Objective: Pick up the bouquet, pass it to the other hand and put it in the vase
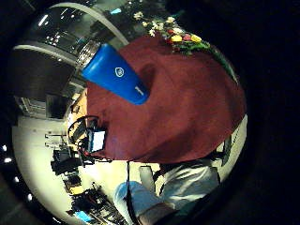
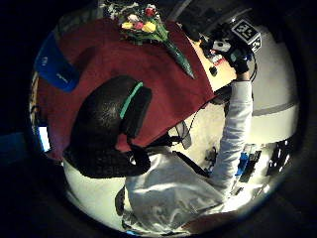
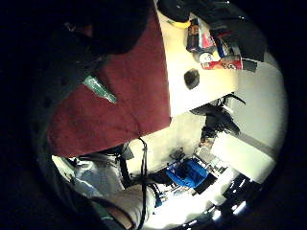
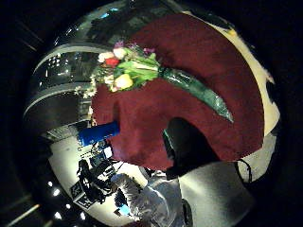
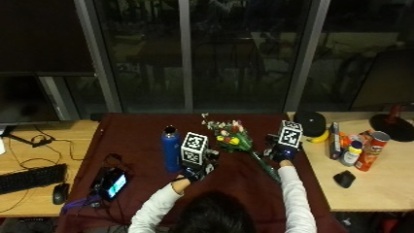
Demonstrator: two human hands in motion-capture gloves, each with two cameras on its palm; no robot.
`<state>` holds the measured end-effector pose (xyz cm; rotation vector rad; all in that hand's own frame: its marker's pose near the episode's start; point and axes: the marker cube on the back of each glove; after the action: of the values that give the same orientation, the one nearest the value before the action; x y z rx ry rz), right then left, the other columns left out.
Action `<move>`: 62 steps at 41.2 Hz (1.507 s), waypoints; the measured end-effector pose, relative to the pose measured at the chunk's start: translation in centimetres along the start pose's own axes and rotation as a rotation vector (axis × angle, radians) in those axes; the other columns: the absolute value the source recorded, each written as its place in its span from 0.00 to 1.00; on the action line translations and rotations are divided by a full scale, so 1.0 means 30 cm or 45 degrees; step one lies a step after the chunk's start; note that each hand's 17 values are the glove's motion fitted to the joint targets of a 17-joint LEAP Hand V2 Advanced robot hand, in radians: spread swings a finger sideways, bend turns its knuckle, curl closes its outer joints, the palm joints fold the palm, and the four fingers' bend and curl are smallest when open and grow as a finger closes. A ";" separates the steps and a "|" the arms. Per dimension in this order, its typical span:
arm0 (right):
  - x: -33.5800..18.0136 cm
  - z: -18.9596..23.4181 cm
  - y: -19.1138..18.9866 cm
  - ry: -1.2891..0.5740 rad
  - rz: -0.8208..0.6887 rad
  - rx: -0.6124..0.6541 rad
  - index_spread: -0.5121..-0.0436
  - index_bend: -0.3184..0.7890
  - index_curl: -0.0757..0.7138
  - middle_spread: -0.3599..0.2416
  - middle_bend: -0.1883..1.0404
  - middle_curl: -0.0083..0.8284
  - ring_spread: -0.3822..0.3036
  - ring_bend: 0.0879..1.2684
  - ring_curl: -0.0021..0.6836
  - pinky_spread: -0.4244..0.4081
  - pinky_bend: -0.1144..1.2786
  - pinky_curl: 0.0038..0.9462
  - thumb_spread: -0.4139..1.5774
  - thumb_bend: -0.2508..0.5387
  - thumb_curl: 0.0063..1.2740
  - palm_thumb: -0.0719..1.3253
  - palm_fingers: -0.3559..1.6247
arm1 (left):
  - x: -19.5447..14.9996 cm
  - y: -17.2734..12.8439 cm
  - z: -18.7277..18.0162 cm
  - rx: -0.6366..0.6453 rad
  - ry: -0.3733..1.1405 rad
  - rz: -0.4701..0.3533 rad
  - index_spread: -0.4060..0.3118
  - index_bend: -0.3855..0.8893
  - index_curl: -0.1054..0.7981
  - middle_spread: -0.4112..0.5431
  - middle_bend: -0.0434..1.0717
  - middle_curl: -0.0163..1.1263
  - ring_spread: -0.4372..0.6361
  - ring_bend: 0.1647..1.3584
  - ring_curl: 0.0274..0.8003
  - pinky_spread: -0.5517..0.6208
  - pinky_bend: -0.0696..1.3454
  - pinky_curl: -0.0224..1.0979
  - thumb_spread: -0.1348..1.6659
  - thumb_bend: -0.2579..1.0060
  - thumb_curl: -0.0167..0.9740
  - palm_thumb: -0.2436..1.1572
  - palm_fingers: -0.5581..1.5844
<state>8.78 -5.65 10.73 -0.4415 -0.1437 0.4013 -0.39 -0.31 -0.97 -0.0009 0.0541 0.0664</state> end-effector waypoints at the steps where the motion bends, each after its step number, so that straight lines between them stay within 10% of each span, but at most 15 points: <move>1: 0.002 0.011 -0.038 0.002 -0.039 0.080 0.73 0.33 0.21 0.72 0.37 0.46 0.69 0.49 0.50 0.80 0.68 0.40 0.72 0.31 0.27 0.42 0.34 | -0.001 0.000 0.002 -0.004 0.000 0.001 0.60 0.42 0.47 0.64 0.19 0.26 0.68 0.33 0.33 0.75 0.27 0.31 0.70 0.19 0.29 0.36 0.41; 6: 0.014 0.075 -0.149 -0.004 -0.086 0.187 0.72 0.34 0.20 0.71 0.36 0.46 0.66 0.50 0.51 0.80 0.69 0.40 0.72 0.30 0.28 0.44 0.34 | -0.003 -0.004 0.012 -0.016 0.004 -0.001 0.60 0.42 0.47 0.64 0.19 0.27 0.68 0.33 0.33 0.75 0.27 0.31 0.70 0.19 0.29 0.36 0.41; 12: 0.037 0.163 -0.136 -0.001 0.085 -0.150 0.69 0.35 0.20 0.64 0.37 0.47 0.61 0.49 0.51 0.79 0.70 0.39 0.72 0.30 0.29 0.48 0.36 | -0.002 -0.012 0.022 -0.030 0.012 0.004 0.60 0.42 0.47 0.64 0.19 0.27 0.68 0.33 0.34 0.75 0.27 0.31 0.70 0.19 0.29 0.36 0.41; 22: 0.048 0.234 -0.266 -0.049 -0.024 0.107 0.65 0.35 0.21 0.60 0.36 0.48 0.57 0.49 0.52 0.76 0.70 0.39 0.71 0.29 0.30 0.51 0.36 | 0.001 -0.012 0.028 -0.028 0.004 0.009 0.58 0.43 0.48 0.64 0.19 0.27 0.68 0.33 0.34 0.75 0.27 0.32 0.70 0.19 0.29 0.36 0.41; 29: 0.039 0.266 -0.105 0.000 0.109 -0.224 0.69 0.35 0.22 0.69 0.31 0.46 0.64 0.47 0.52 0.78 0.74 0.41 0.71 0.28 0.30 0.51 0.31 | -0.001 -0.002 0.030 -0.046 -0.005 0.018 0.58 0.43 0.48 0.64 0.19 0.27 0.68 0.33 0.34 0.75 0.27 0.32 0.70 0.19 0.30 0.36 0.41; 36: 0.033 0.278 -0.114 0.018 0.046 0.109 0.71 0.35 0.22 0.71 0.33 0.47 0.66 0.48 0.51 0.79 0.73 0.39 0.71 0.29 0.30 0.51 0.32 | -0.008 -0.002 0.039 -0.052 -0.012 0.013 0.58 0.43 0.48 0.64 0.19 0.27 0.68 0.33 0.34 0.75 0.26 0.32 0.70 0.19 0.30 0.36 0.41; 62: 0.004 0.364 -0.169 0.001 0.120 0.121 0.68 0.34 0.21 0.59 0.40 0.50 0.56 0.47 0.52 0.75 0.69 0.38 0.72 0.29 0.30 0.53 0.36 | 0.011 0.000 0.051 -0.063 -0.005 0.026 0.58 0.42 0.48 0.64 0.19 0.27 0.68 0.33 0.34 0.75 0.26 0.32 0.70 0.19 0.30 0.36 0.41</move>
<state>8.24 -5.56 22.76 -0.3560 -0.1028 0.4986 0.02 -0.28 0.54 -0.0494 0.0482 0.0882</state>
